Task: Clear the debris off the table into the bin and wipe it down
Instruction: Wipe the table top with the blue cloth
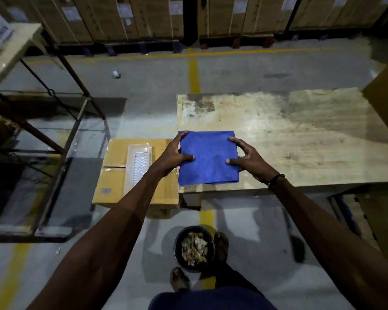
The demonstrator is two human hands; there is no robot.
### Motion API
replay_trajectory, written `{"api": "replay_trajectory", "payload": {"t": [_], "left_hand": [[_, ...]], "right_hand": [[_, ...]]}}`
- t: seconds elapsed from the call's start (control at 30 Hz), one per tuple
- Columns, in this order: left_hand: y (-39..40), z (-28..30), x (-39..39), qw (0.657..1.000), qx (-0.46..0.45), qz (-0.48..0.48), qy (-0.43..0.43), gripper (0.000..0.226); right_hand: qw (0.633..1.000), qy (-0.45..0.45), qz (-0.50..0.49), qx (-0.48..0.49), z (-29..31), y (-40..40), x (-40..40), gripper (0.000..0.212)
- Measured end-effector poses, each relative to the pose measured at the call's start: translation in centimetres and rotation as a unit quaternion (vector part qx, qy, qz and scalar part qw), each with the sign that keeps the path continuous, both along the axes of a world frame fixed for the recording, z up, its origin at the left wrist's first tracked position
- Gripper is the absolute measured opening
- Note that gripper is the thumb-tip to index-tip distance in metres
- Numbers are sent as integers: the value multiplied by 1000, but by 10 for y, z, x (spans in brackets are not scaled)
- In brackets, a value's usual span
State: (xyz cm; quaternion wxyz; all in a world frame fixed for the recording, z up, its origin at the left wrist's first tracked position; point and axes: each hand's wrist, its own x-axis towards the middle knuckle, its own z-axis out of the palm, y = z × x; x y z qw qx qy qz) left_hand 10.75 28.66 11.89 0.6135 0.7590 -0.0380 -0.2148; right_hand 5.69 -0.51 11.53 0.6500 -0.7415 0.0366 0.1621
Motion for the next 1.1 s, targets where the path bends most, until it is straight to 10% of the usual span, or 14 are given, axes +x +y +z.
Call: {"api": "replay_trajectory", "payload": {"t": [0.53,0.73,1.1], "left_hand": [[-23,-188,26,965,242,-1,-99,85],[-15,-212,3,913,339,91,-208,48],[4,-263,-7,883,409,84,-213,54]], "right_hand": [[984,-6,34,-172,-195,-27,60,80],[909,-236,-77,-334,-214,21,45,47],[826,-185,13,-533,-259,143,82,63]]}}
